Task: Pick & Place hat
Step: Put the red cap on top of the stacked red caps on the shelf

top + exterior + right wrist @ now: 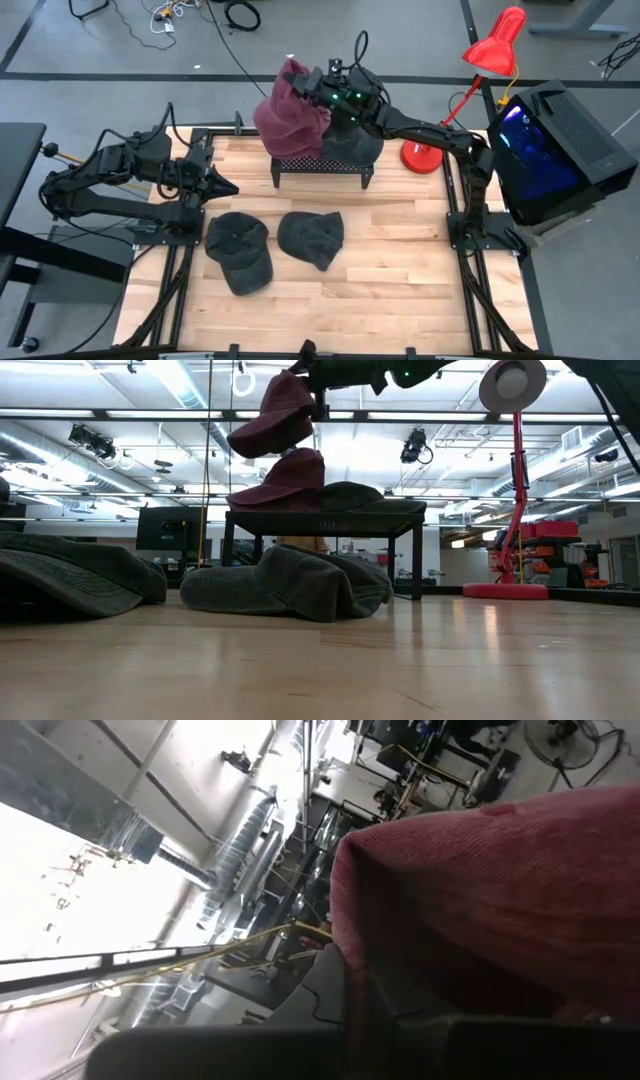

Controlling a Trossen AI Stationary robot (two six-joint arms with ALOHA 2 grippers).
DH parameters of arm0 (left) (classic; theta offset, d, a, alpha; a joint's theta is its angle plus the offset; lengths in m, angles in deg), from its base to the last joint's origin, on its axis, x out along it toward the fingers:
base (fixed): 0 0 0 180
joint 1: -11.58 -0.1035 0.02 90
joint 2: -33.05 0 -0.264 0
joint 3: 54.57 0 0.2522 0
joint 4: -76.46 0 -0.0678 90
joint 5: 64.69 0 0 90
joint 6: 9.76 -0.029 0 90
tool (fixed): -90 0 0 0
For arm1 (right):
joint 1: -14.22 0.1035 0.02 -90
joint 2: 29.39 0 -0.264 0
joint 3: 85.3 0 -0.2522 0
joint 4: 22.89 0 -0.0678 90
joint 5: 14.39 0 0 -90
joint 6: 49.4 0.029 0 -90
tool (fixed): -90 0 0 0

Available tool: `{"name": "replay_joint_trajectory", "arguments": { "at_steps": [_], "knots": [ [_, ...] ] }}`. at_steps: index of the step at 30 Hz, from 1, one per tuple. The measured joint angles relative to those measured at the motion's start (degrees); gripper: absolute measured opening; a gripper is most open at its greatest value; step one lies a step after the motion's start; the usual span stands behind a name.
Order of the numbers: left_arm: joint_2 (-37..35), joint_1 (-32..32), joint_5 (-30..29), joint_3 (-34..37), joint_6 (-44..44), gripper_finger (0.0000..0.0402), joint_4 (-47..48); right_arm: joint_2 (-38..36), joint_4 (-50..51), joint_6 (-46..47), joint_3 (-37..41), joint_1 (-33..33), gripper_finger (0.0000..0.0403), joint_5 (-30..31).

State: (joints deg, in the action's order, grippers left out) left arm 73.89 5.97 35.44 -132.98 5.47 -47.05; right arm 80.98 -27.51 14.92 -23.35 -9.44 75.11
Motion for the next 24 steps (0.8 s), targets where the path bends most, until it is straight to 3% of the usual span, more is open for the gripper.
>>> {"name": "replay_joint_trajectory", "arguments": {
  "at_steps": [24],
  "knots": [
    [0.0, 0.0, 0.0, 0.0, -0.9, 0.0030, 0.0, 1.9, 3.5, 4.2, 0.0, -0.8, 0.0004, -4.0]
  ]
}}
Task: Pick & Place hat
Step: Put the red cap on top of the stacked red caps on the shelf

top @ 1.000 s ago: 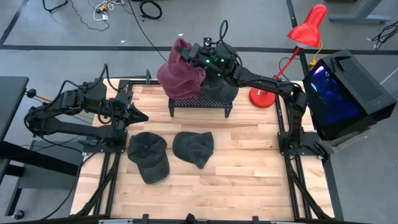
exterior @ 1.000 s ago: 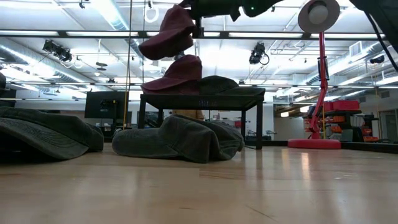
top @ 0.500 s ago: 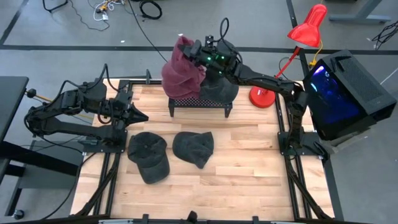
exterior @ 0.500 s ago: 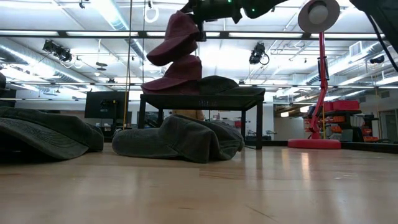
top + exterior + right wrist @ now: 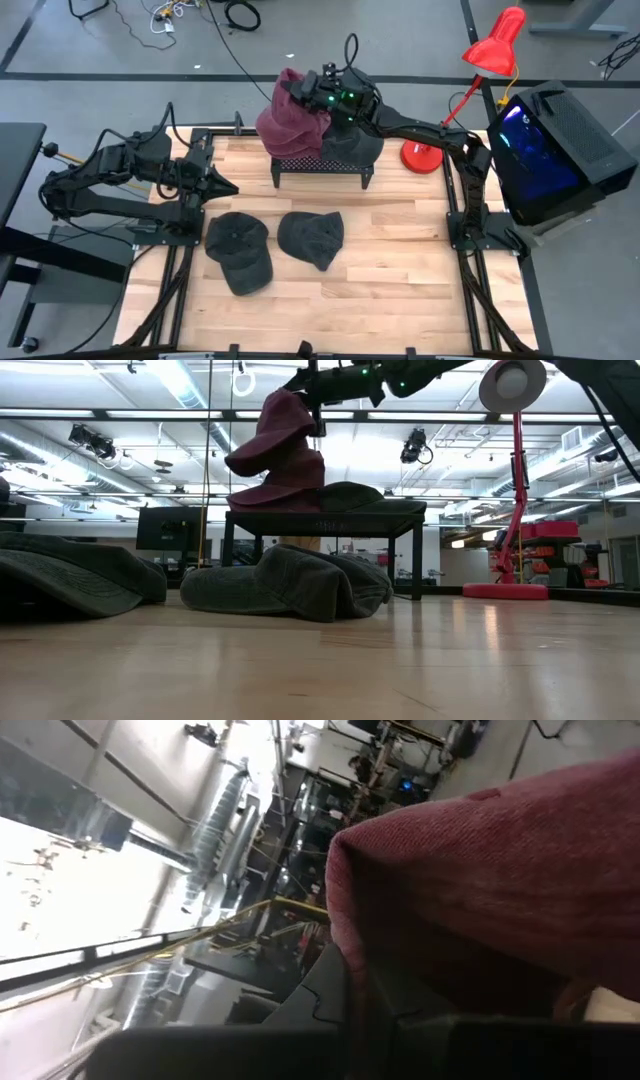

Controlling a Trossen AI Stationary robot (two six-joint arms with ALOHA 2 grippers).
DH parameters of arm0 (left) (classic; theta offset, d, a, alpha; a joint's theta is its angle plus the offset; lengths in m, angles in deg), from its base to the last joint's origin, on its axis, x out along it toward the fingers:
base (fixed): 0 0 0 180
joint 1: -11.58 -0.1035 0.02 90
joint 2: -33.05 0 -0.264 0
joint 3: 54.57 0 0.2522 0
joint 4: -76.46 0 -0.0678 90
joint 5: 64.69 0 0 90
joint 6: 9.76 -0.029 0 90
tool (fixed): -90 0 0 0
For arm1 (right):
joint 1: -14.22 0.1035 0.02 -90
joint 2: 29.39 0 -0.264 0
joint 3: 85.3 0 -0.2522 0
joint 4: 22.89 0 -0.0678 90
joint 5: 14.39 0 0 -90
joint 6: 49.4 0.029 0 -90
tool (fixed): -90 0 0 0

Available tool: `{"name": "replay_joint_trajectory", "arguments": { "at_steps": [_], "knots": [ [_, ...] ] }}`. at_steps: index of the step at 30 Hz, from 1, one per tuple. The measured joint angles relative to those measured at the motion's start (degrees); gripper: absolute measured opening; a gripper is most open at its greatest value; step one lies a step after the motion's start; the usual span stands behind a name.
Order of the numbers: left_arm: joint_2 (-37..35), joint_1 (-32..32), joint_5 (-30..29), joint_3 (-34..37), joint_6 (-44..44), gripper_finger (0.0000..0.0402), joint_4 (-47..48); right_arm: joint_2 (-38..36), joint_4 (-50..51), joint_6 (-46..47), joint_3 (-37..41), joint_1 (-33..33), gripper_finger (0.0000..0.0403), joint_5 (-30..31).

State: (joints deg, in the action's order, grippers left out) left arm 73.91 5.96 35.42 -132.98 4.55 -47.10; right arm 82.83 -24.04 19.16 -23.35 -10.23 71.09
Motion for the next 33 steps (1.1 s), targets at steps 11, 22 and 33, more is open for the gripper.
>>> {"name": "replay_joint_trajectory", "arguments": {
  "at_steps": [11, 22, 33],
  "knots": [
    [0.0, 0.0, 0.0, 0.0, 0.0, 0.0030, 0.0, 0.6, 3.2, -3.0, 0.0, -0.3, 0.0004, 0.8],
    [0.0, 0.0, 0.0, 0.0, 0.1, 0.0030, 0.0, 0.6, 6.6, -1.9, 0.0, -0.6, 0.0041, 0.9],
    [0.0, 0.0, 0.0, 0.0, 0.1, 0.0030, 0.0, 0.6, 8.6, -1.5, 0.0, -0.7, 0.0071, 0.8]
  ]
}}
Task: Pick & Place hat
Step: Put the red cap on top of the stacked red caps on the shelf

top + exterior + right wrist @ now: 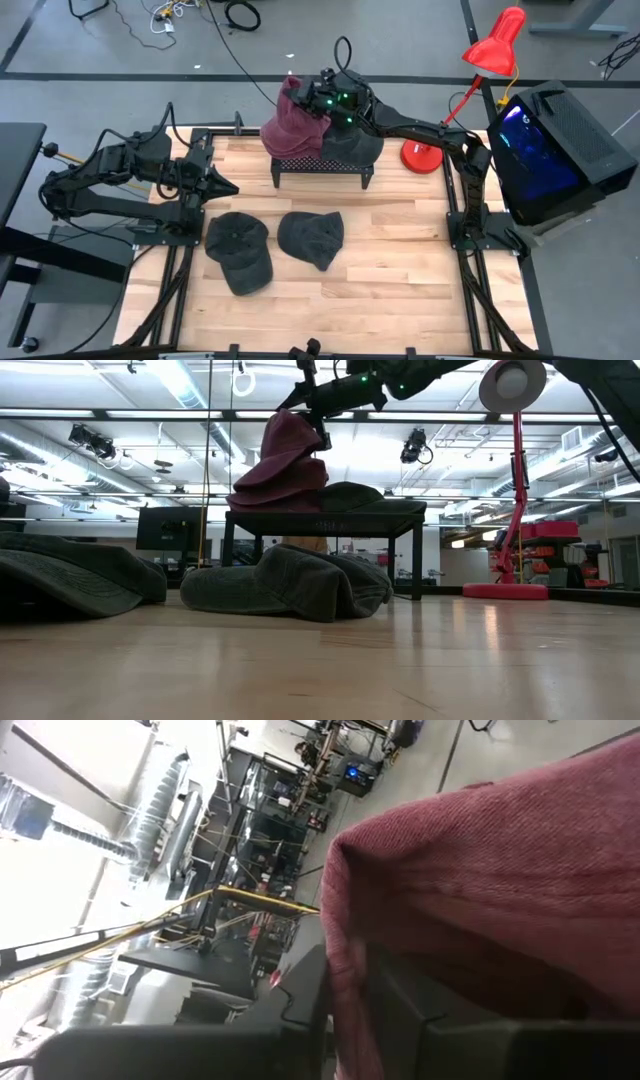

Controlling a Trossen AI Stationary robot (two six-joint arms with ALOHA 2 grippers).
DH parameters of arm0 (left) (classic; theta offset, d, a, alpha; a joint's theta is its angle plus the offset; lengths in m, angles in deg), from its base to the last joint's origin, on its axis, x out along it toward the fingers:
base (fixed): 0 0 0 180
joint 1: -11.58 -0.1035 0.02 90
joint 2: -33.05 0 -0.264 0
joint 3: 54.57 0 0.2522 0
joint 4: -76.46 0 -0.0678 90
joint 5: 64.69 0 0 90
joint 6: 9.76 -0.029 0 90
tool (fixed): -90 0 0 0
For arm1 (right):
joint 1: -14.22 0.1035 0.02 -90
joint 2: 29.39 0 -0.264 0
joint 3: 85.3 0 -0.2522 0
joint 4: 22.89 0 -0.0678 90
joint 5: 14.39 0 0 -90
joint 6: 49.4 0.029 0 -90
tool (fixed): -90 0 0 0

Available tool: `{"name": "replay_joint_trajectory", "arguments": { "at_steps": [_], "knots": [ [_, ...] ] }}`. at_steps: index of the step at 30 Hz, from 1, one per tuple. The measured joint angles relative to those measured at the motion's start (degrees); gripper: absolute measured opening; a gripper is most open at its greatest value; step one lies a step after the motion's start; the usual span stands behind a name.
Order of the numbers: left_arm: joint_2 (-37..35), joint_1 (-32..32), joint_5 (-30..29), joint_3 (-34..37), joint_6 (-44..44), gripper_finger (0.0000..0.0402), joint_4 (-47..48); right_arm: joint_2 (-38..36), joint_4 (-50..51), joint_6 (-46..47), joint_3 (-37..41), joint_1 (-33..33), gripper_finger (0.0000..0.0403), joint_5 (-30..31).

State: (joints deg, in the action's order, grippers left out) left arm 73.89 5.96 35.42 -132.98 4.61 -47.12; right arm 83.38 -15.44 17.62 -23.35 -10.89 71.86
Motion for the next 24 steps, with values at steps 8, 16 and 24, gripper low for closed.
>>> {"name": "replay_joint_trajectory", "arguments": {
  "at_steps": [8, 16, 24],
  "knots": [
    [0.0, 0.0, 0.0, 0.0, 0.0, 0.0030, 0.0, 0.0, -1.5, 1.4, 0.0, 0.0, 0.0058, 3.7],
    [0.0, 0.0, 0.0, 0.0, 0.0, 0.0030, 0.0, 0.0, -1.0, 1.3, 0.0, 0.1, 0.0036, 4.3],
    [0.0, 0.0, 0.0, 0.0, 0.0, 0.0030, 0.0, 0.0, 2.7, 1.5, 0.0, 0.4, 0.0067, 4.8]
  ]
}}
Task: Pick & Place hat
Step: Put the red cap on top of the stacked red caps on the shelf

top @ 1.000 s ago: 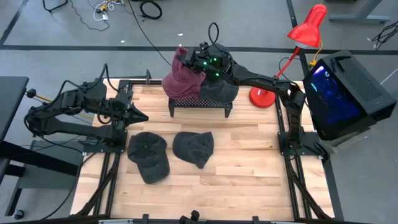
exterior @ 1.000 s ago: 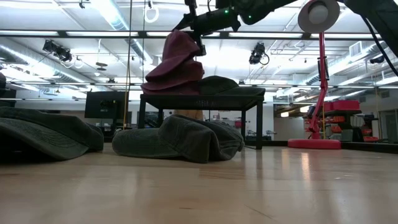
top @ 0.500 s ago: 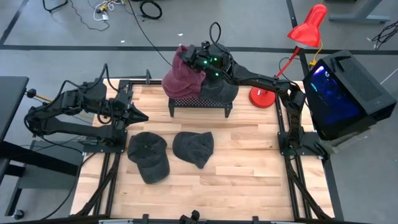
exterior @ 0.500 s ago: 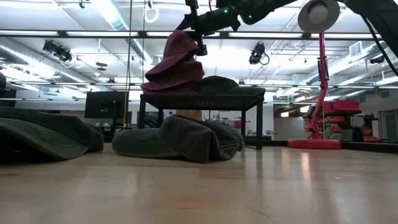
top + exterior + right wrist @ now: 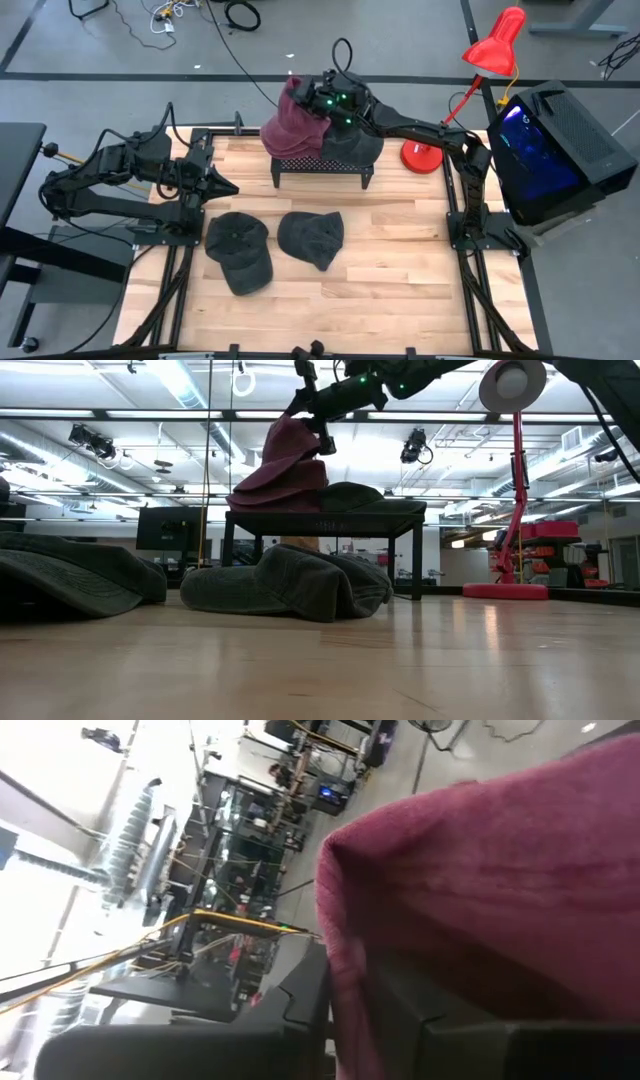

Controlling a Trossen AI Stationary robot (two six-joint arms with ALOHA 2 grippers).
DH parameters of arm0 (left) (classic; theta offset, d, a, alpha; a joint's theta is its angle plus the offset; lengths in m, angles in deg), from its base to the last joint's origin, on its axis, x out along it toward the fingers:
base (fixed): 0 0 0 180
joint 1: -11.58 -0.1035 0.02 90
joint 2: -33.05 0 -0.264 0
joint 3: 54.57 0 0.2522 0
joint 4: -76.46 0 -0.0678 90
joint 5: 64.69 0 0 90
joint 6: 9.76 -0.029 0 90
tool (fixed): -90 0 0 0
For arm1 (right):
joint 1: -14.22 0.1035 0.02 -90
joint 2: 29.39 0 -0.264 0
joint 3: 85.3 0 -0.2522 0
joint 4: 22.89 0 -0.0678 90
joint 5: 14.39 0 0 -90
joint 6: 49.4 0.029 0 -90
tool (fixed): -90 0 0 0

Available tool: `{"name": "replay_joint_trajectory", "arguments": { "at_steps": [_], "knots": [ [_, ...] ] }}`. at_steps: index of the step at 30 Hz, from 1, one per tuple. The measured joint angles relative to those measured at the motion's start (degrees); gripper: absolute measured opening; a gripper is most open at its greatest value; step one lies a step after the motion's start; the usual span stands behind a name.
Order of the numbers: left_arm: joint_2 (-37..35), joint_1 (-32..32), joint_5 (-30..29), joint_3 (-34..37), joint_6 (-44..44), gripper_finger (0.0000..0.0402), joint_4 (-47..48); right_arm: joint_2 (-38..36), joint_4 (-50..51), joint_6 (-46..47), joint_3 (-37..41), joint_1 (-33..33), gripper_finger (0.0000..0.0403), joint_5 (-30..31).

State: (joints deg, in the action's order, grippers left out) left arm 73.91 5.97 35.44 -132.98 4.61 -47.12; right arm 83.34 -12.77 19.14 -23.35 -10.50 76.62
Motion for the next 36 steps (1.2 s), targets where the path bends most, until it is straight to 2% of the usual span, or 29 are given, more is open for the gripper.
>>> {"name": "replay_joint_trajectory", "arguments": {
  "at_steps": [11, 18, 24, 36],
  "knots": [
    [0.0, 0.0, 0.0, 0.0, 0.1, 0.0030, 0.0, 0.0, 2.0, -2.3, 0.0, 0.0, 0.0175, -0.4],
    [0.0, 0.0, 0.2, 0.0, 1.5, 0.0030, 0.0, 0.0, 2.8, -9.2, 0.0, 0.0, 0.0230, -0.6],
    [0.0, 0.0, 0.2, 0.0, 1.5, 0.0030, 0.0, 0.0, 3.1, -14.6, 0.0, 0.0, 0.0246, -5.0],
    [0.0, 0.0, 0.2, 0.0, 1.5, 0.0030, 0.0, 0.0, 5.8, -20.3, 0.0, -1.5, 0.0245, -9.2]
  ]
}}
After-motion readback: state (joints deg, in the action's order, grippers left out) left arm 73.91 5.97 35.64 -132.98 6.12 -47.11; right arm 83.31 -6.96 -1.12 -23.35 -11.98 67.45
